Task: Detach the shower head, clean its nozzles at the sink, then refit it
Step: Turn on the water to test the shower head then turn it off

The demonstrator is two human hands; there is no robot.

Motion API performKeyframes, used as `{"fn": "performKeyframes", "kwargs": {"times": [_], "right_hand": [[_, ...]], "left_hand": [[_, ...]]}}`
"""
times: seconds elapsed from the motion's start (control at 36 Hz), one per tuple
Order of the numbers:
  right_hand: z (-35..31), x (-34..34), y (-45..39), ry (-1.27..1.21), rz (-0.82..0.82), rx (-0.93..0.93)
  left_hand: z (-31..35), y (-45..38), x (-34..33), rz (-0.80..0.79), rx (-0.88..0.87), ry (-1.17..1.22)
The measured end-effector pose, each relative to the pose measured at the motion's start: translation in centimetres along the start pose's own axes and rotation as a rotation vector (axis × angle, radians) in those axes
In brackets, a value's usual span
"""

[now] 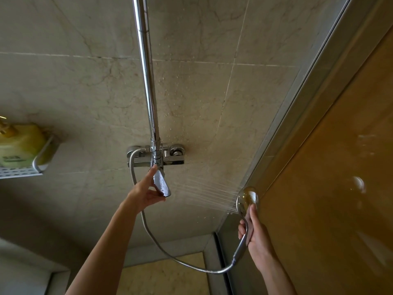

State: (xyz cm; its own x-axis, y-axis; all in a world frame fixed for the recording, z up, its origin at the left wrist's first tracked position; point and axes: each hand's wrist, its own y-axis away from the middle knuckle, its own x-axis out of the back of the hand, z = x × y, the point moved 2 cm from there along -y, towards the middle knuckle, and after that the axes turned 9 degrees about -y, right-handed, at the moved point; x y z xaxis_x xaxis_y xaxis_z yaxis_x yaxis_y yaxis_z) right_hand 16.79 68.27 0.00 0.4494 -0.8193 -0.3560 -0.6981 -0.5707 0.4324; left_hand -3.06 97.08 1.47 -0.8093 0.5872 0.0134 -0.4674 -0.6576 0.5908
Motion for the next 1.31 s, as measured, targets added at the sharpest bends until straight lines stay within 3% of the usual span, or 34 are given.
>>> {"fn": "performKeyframes", "kwargs": {"times": [0.78, 1.03, 1.31], "right_hand": [[-0.2, -0.2, -0.2, 0.037, -0.012, -0.035], [-0.7, -0.7, -0.5, 0.027, -0.006, -0.027], [-1.7, -1.4, -1.4, 0.023, 0.003, -0.026]], "left_hand": [[1.3, 1.1, -1.3, -0.032, 0.106, 0.008], [2.8, 1.5, -2.5, -0.092, 0.153, 0.250], [1.5, -0.7, -3.1, 0.049, 0.071, 0.533]]}}
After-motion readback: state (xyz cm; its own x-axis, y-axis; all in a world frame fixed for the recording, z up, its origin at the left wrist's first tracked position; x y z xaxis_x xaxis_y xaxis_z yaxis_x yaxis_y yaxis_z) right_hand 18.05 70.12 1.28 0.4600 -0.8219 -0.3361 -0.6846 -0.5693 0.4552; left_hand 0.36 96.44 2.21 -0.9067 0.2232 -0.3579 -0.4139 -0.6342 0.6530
